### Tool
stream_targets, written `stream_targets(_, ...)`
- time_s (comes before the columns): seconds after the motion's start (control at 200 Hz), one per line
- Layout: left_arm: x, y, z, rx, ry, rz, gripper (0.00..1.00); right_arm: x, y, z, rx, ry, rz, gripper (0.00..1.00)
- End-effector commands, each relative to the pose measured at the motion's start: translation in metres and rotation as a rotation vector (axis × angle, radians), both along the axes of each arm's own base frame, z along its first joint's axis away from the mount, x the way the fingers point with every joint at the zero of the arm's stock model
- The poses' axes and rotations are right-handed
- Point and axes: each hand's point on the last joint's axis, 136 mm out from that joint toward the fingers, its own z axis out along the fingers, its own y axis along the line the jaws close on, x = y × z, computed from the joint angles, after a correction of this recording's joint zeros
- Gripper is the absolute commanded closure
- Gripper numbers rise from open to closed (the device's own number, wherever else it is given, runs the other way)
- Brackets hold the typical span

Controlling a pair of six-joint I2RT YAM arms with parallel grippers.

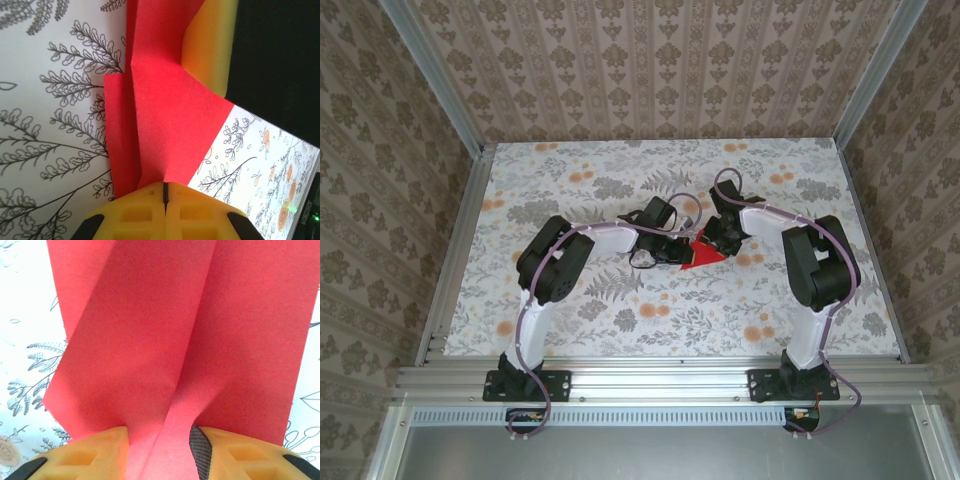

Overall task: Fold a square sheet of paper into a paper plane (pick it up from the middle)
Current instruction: Fourth fold the wing at the center of the table.

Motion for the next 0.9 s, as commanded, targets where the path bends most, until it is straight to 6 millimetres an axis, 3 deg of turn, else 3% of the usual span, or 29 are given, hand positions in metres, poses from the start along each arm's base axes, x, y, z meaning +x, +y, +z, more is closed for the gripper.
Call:
stream_targets(0.0, -0.011, 0.027, -0.038, 0.147, 0.046, 0.012, 0.97, -0.018, 0.002, 0.006, 0.029, 0.013, 0.076, 0.56)
stream_targets(0.14, -0.016, 0.031, -0.047, 0.165, 0.072, 0.016, 0.99, -0.004, 0.022, 0.057, 0.161, -0.186, 0.168, 0.56)
stream_targets(0.25, -0.018, 0.032, -0.049, 0.167, 0.079, 0.014, 1.0, -0.005, 0.038, 0.064, 0.268, -0.258, 0.21, 0.64)
stream_targets(0.535, -0.018, 0.033, -0.05, 0.17, 0.084, 0.015, 1.0, -0.002, 0.054, 0.029, 0.372, -0.267, 0.213, 0.91)
stream_targets(0.705, -0.018, 0.034, -0.052, 0.175, 0.091, 0.021, 1.0, -0.004, 0.056, 0.006, 0.401, -0.222, 0.208, 0.97)
stream_targets(0.895, -0.019, 0.04, -0.049, 0.171, 0.096, 0.022, 1.0, -0.009, 0.044, -0.028, 0.432, -0.177, 0.15, 0.99)
